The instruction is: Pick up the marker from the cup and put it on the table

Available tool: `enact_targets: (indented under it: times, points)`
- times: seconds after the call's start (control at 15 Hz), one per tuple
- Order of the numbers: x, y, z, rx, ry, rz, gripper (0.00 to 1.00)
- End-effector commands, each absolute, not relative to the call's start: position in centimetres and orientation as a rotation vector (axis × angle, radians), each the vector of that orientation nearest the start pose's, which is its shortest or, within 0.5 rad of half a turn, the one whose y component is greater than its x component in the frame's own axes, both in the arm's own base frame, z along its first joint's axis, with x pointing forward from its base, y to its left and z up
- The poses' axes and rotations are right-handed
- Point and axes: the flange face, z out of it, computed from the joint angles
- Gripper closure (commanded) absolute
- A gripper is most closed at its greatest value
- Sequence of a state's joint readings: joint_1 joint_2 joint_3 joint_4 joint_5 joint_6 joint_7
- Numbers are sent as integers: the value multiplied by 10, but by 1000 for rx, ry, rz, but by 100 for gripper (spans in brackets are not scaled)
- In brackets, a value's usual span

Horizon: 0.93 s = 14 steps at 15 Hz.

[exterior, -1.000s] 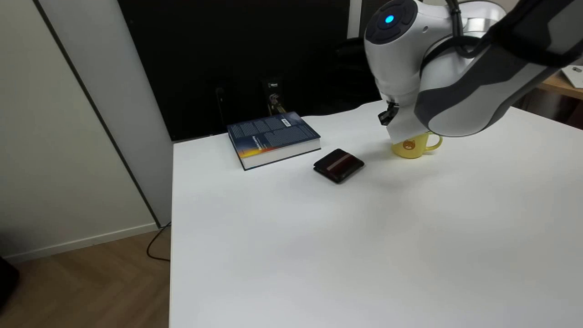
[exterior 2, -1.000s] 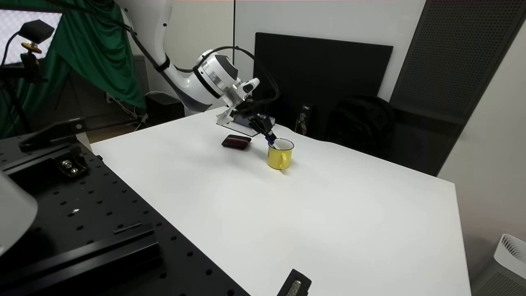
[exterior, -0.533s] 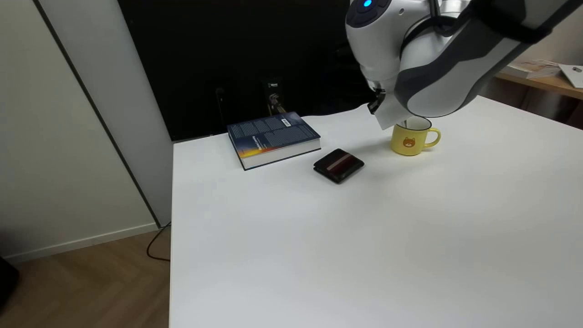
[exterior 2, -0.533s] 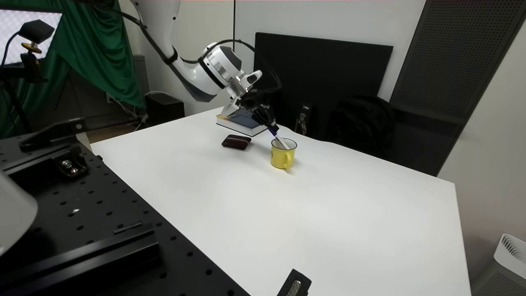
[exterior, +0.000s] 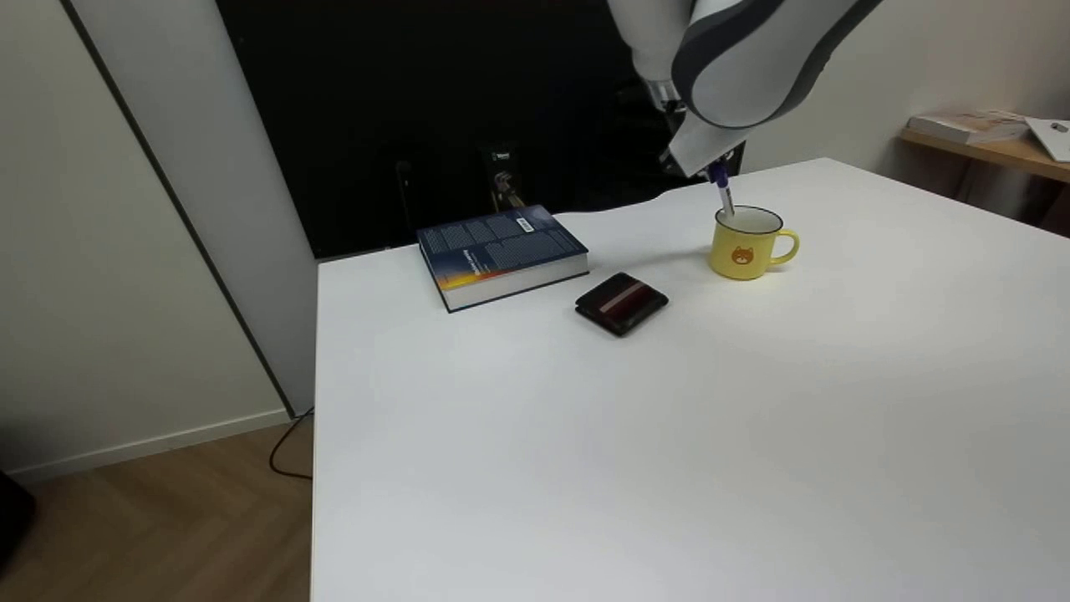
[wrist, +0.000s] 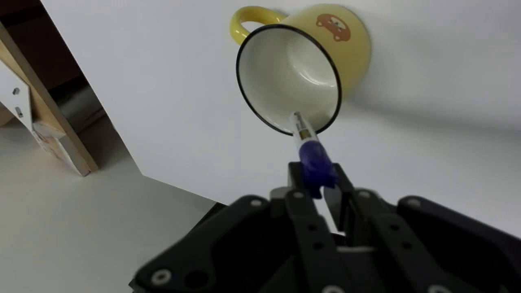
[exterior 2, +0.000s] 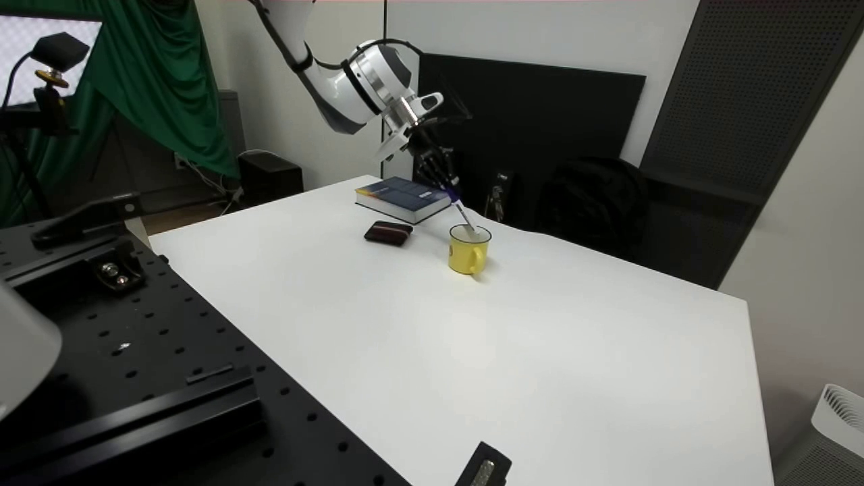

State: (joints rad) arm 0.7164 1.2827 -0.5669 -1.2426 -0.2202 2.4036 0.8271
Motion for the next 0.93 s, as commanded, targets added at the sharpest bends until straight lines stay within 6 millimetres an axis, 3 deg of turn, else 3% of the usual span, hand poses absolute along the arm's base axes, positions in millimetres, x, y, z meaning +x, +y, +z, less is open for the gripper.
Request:
enact_targets:
  times: [0.0, 0.33, 0.87]
  points:
    - [721, 214, 80, 2530, -120, 394, 96]
    - [734, 217, 101, 2662, 6, 264, 96]
    - [690, 266, 57, 2969, 393, 22, 96]
